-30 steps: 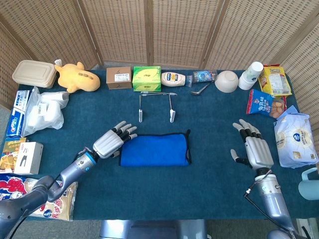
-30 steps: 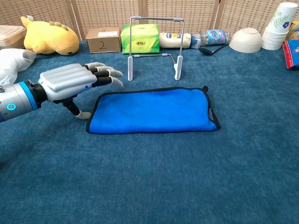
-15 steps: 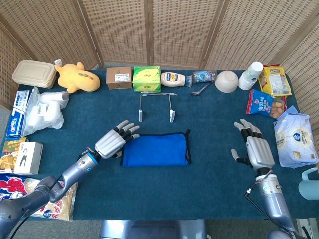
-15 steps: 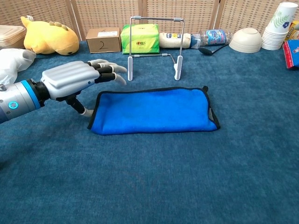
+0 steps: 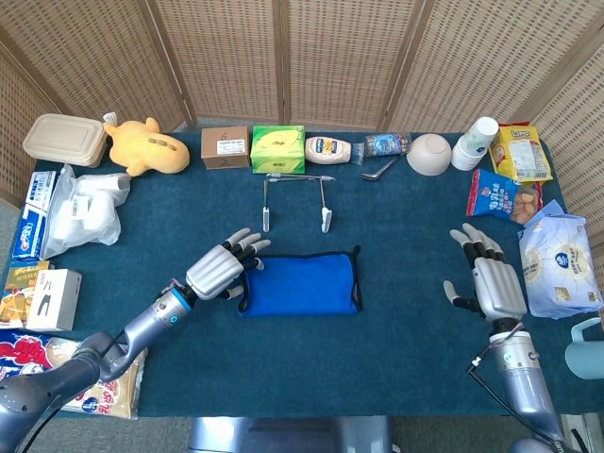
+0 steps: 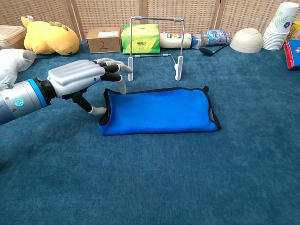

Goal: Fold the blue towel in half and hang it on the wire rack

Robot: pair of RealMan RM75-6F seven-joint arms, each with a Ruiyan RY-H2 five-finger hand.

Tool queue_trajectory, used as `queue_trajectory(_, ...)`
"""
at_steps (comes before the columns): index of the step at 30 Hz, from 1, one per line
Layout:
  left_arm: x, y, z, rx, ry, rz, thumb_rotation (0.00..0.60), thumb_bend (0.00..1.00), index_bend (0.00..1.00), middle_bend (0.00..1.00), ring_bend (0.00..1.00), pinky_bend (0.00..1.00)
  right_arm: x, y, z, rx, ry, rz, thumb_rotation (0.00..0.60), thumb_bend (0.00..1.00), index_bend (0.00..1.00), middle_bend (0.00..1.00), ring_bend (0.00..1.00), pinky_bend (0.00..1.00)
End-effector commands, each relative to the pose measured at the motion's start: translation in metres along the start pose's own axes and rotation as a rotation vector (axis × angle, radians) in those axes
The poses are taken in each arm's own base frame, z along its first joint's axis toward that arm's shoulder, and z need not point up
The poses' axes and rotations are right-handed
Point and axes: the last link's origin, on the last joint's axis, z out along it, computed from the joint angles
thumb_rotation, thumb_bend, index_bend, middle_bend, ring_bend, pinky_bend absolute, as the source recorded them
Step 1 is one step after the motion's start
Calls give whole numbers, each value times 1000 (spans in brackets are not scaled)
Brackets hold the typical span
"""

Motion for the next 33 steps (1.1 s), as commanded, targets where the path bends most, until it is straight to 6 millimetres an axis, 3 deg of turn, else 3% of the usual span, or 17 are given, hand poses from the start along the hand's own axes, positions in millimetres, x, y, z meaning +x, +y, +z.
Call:
queue_trajectory(1,-1,-1,1,1,-11,3,600,410,406,133,0,0,0,0,-1,-2,1,2,600,366,99,19,0,0)
queue_trajectory(16,-3,-1,6,-8,-49,35,600,438,461,146,0,0,4,3,-3,-12,12,22,600,364,102,20,0,0)
queue_trajectory(24,-2,2,11,-24,-49,51,600,480,591,214,2,0,6,5,-4,-18,20,34,600,364,105,20,0,0)
queue_trajectory(29,-1,2,14,-28,-54,64,600,492,667,326,105,0,7,6,-4,-22,24,43,600,361,107,21,0,0)
queue_trajectory(33,6,3,18,-21,-30,35,600,494,701,360,156,0,8,10,-5,-34,30,57,600,361,108,21,0,0)
